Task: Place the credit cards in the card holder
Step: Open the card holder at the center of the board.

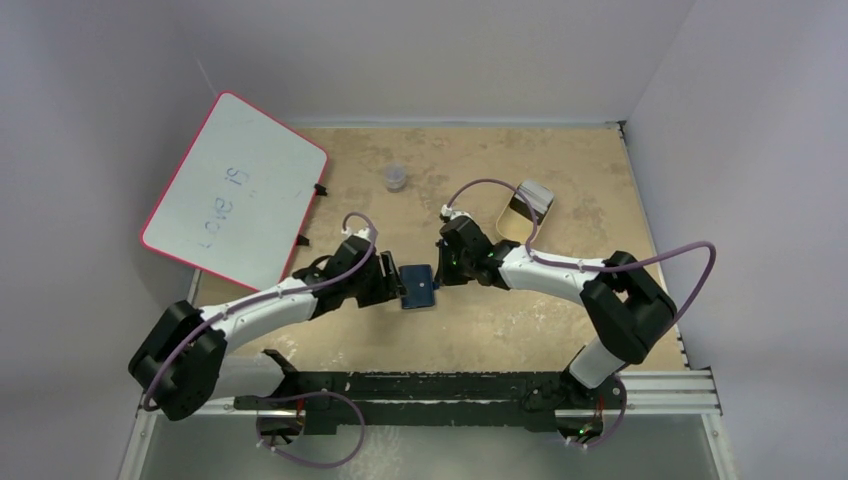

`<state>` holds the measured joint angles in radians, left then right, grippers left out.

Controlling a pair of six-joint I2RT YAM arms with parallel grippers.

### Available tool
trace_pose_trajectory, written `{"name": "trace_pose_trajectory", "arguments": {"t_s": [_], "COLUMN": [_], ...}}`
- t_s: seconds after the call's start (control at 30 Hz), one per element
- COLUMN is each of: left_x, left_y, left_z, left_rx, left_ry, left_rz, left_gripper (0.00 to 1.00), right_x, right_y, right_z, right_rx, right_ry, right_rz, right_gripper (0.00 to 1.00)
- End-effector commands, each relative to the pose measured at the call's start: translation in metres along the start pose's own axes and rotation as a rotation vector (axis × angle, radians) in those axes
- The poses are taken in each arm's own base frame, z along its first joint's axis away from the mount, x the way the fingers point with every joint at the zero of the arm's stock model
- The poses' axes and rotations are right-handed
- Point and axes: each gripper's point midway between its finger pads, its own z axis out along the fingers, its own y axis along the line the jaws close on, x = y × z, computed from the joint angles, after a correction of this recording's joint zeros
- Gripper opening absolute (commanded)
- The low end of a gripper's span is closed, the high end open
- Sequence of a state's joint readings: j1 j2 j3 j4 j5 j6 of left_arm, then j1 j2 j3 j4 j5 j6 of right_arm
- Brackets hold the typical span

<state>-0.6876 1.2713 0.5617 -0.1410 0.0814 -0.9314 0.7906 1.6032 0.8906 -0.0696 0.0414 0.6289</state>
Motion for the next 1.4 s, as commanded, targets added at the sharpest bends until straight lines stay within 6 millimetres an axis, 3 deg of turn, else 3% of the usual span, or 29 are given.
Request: {"name": "trace_pose_trajectory", "arguments": {"t_s": [0.0,0.27,0.4,0.6,0.77,1.03,1.07,1.2,1.37], "left_x": [-0.035,-0.076,-0.086,-0.090,-0.098,-0.108,-0.107,-0.107,-0.084], "left_y": [-0.010,0.008,0.022,0.042,0.062,0.052,0.050,0.045,0.038], "left_z": [-0.021,-0.053,-0.065,-0.069,-0.079,-0.086,-0.086,-0.091,-0.076], "left_rx": [-0.014,-0.055,-0.114,-0.177,-0.300,-0.278,-0.268,-0.248,-0.138], "left_ry": [-0.120,-0.193,-0.189,-0.155,-0.186,-0.184,-0.175,-0.171,-0.104], "left_rz": [0.018,-0.055,-0.074,-0.099,-0.089,-0.066,-0.066,-0.052,-0.063], "left_gripper": [0.61,0.64,0.65,0.66,0.65,0.65,0.65,0.64,0.62], "right_x": [-0.013,-0.052,-0.064,-0.068,-0.070,-0.083,-0.088,-0.079,-0.056], "right_y": [0.007,0.052,0.076,0.105,0.113,0.129,0.130,0.121,0.077], "right_z": [-0.010,-0.048,-0.065,-0.063,-0.063,-0.078,-0.080,-0.073,-0.051], "right_rx": [-0.027,-0.200,-0.312,-0.438,-0.476,-0.538,-0.528,-0.493,-0.327], "right_ry": [-0.044,-0.152,-0.199,-0.201,-0.188,-0.215,-0.228,-0.197,-0.153], "right_rz": [0.011,0.037,0.071,0.088,0.122,0.088,0.086,0.121,0.145], "right_gripper": [0.00,0.00,0.00,0.00,0.00,0.00,0.00,0.00,0.00]}}
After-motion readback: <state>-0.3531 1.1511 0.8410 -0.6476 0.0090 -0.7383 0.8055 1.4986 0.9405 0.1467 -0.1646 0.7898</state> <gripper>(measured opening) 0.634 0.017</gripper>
